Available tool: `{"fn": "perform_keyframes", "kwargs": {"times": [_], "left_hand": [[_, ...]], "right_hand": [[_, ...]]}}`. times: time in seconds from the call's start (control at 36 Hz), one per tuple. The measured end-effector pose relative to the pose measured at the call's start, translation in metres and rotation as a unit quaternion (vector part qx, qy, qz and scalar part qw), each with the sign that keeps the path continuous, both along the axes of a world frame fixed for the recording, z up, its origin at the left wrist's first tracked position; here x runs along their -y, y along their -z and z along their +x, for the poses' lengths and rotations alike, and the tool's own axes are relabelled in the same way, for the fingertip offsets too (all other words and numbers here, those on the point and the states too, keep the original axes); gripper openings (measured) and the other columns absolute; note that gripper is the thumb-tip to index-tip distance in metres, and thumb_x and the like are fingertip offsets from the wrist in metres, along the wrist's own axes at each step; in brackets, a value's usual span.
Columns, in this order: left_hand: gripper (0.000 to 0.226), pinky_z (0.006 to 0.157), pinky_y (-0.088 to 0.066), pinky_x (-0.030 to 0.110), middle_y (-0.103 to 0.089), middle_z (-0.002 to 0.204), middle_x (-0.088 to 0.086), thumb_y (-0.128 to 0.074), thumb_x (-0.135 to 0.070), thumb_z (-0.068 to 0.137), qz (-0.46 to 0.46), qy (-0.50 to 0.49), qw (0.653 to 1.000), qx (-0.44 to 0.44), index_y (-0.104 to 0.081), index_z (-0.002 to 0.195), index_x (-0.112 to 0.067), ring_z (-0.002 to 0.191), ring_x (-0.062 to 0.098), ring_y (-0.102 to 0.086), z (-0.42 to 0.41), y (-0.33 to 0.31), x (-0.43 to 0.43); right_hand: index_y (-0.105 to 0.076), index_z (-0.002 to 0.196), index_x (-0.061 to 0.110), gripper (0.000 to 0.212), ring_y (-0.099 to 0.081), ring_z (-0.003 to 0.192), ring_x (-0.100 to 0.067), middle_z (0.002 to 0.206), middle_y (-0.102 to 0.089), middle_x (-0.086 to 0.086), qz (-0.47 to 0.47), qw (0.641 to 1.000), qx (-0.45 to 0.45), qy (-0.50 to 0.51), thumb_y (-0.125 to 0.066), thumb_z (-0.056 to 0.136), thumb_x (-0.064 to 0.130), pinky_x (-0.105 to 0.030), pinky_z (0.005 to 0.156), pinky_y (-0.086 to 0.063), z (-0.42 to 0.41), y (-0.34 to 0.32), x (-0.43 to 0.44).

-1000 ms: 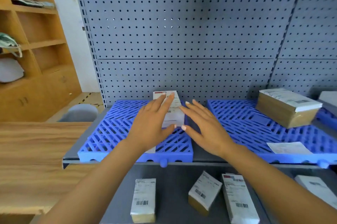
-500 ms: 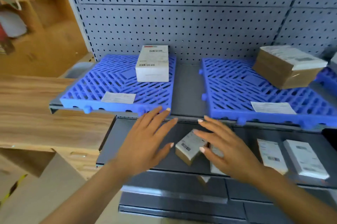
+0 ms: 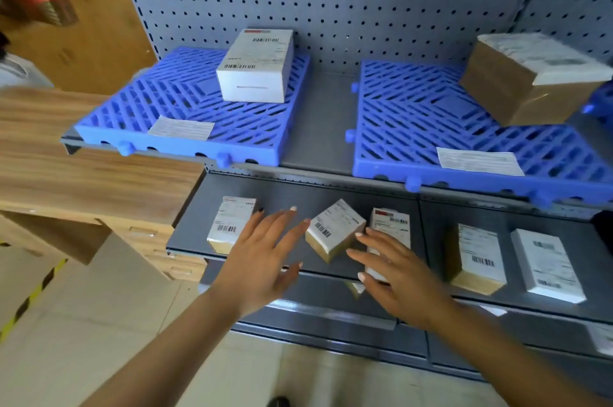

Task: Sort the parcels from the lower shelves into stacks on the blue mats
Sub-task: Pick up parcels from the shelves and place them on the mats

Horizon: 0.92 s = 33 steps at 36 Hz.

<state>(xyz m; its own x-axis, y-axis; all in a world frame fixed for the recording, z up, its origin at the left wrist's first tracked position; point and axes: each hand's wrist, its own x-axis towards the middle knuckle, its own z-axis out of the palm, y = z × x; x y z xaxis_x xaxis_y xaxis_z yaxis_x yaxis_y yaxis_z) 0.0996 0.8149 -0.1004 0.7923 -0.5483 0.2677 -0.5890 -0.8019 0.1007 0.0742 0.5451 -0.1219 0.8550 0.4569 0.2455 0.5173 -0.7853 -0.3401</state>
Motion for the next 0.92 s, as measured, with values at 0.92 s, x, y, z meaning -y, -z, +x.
{"fn": "perform_keyframes", "kwargs": {"times": [0.92], "left_hand": [[0.069,0.118,-0.011,0.046,-0.016,0.159,0.005,-0.042,-0.051,0.096,0.125,-0.142,0.953,-0.236,-0.011,0.152,-0.025,0.146,0.027,-0.016,0.091,0.123,-0.13]], "right_hand": [[-0.01,0.15,0.038,0.071,0.001,0.143,-0.037,0.154,-0.007,-0.01,-0.214,0.926,-0.235,0.206,-0.053,0.094,0.034,-0.049,0.102,-0.041,0.116,0.13,-0.112]]}}
